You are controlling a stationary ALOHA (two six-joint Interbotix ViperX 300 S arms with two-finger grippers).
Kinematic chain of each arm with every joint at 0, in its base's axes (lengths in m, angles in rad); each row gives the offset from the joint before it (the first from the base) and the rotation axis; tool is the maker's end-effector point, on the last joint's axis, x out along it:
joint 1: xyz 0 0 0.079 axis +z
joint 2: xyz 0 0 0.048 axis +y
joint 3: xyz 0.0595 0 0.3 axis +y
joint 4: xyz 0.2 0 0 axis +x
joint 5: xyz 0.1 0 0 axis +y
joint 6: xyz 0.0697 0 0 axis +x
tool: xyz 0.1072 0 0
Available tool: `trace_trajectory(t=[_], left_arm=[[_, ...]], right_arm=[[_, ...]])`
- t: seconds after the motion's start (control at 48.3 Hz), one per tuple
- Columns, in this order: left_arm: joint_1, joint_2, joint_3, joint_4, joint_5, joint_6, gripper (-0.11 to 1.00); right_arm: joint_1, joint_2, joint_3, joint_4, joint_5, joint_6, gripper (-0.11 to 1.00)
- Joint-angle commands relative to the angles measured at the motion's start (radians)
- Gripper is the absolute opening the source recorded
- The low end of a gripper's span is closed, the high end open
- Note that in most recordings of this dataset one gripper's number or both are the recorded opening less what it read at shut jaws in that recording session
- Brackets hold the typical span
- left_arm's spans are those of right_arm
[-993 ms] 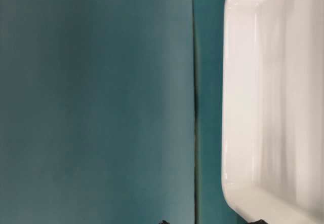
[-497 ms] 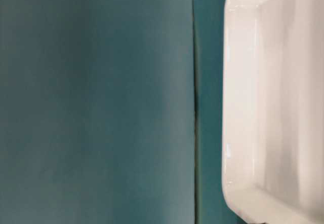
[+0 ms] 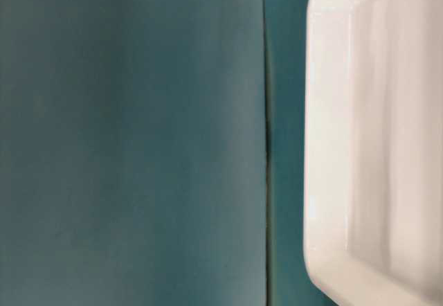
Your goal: Lift the white case with both hands.
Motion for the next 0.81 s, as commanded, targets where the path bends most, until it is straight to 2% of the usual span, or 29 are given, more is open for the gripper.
trace_trajectory(t=[0.0,0.166,0.331,0.414,0.642,0.786], left_arm=[[0.005,-0.026,-0.031,0.002,0.015,0.046,0.93],[0.006,-0.084,-0.037,0.003,0.025,0.132,0.93],[0.003,-0.146,-0.038,0.003,0.021,0.245,0.93],[0.002,-0.167,-0.04,0.002,0.021,0.295,0.93],[0.0,-0.242,-0.052,0.003,0.012,0.431,0.93],[0.0,-0.299,-0.06,0.003,-0.002,0.534,0.93]], right_arm=[[-0.002,-0.048,-0.011,-0.035,-0.002,-0.028,0.9],[0.006,-0.161,-0.003,-0.121,0.002,-0.109,0.9],[0.006,-0.285,0.002,-0.207,0.002,-0.21,0.9],[0.006,-0.337,0.003,-0.236,0.003,-0.262,0.9],[0.006,-0.448,0.0,-0.247,0.06,-0.383,0.9],[0.006,-0.483,-0.003,-0.247,0.137,-0.393,0.9]])
